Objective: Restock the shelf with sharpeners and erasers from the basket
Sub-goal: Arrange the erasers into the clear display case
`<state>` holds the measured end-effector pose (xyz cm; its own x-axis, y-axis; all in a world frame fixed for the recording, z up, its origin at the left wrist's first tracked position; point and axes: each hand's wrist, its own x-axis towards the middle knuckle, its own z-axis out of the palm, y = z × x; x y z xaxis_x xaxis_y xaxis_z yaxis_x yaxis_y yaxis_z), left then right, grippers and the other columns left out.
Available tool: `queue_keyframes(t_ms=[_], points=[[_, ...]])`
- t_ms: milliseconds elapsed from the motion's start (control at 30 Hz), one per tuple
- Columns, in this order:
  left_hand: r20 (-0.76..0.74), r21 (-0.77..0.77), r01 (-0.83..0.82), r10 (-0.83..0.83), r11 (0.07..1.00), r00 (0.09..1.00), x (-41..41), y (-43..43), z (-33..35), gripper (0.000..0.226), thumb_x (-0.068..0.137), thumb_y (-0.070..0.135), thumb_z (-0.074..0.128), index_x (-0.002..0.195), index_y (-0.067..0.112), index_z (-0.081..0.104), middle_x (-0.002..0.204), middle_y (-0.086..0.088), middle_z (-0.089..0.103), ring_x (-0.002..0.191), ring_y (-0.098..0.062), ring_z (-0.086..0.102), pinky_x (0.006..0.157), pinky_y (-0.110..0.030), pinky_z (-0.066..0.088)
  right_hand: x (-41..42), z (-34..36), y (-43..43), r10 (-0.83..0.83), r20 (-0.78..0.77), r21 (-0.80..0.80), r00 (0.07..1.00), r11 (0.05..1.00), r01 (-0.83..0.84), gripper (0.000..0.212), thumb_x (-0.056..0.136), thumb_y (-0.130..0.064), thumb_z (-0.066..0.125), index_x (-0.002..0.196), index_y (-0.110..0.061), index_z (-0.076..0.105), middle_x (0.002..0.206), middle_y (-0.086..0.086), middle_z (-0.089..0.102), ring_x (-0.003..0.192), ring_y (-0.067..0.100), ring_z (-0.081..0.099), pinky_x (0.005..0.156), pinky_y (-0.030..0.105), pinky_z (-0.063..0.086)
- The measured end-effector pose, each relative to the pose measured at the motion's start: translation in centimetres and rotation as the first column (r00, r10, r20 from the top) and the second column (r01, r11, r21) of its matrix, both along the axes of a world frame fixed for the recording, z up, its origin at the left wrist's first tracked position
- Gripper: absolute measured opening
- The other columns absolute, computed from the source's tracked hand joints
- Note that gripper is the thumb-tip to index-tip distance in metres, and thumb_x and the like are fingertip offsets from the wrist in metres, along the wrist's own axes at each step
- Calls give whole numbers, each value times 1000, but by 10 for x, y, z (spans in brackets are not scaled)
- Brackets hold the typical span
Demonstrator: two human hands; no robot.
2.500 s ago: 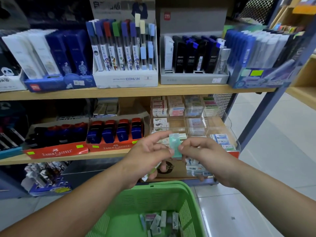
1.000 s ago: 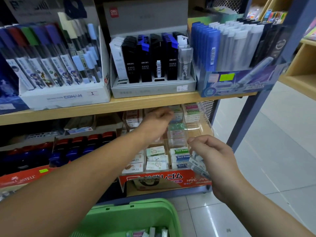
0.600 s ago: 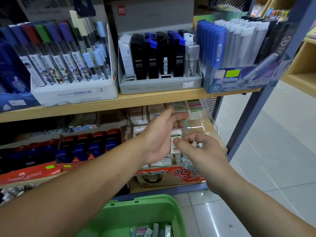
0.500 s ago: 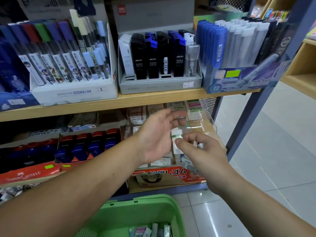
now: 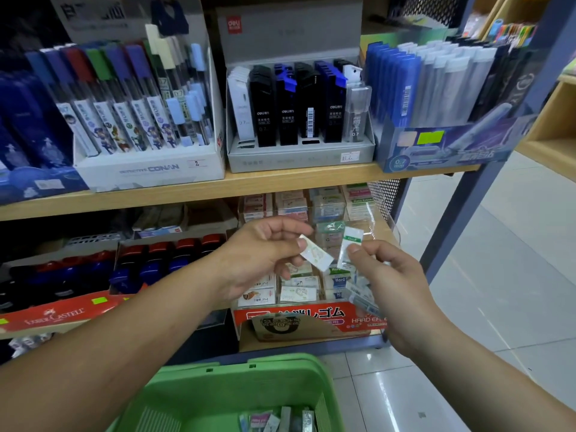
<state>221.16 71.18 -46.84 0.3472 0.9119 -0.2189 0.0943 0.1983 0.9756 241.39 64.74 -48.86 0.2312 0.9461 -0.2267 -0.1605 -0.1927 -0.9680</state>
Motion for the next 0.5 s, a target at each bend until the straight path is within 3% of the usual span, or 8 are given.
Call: queue_keyframes(t_ms=[100,200,267,400,500], points=[[100,-45,-55,59,997,993,-8,-12,-3,25,94,-3,66,117,6,71,94,-12,72,84,-23,71,77,-31,62,-4,0,-2,30,9,-1,999,1000,-30,17,91,-37,78,86,-21,73,110,9,76,95,42,75,75,67,61],[160,-91,-143,157,985,975,-16,-28,-8,25,89,-3,71,113,2,65,97,-18,69,83,-26,71,78,-33,63,-8,3,-5,70,18,18,997,997,-70,12,92,-30,78,90,-20,71,100,7,77,89,46,74,68,58,61],[119,-114,-217,231,969,966,-21,-33,-10,27,88,-4,73,112,2,60,104,-23,67,85,-29,73,76,-32,64,-10,2,-6,71,39,43,997,996,-73,9,92,-26,79,93,-22,70,98,0,75,88,42,75,69,65,61],[34,-151,-209,216,966,976,-31,-29,-4,34,101,4,61,133,15,60,117,-20,66,92,-24,72,79,-31,62,-16,1,-6,46,92,55,995,997,-51,8,91,-30,79,90,-28,72,111,-5,72,100,32,73,74,63,63],[-141,-39,-165,158,986,977,-30,-29,-5,25,104,17,56,125,25,68,116,-11,69,90,-20,62,70,-32,53,-17,0,-5,35,85,39,996,999,-38,9,92,-29,78,92,-26,70,110,-1,74,98,37,74,73,67,61]])
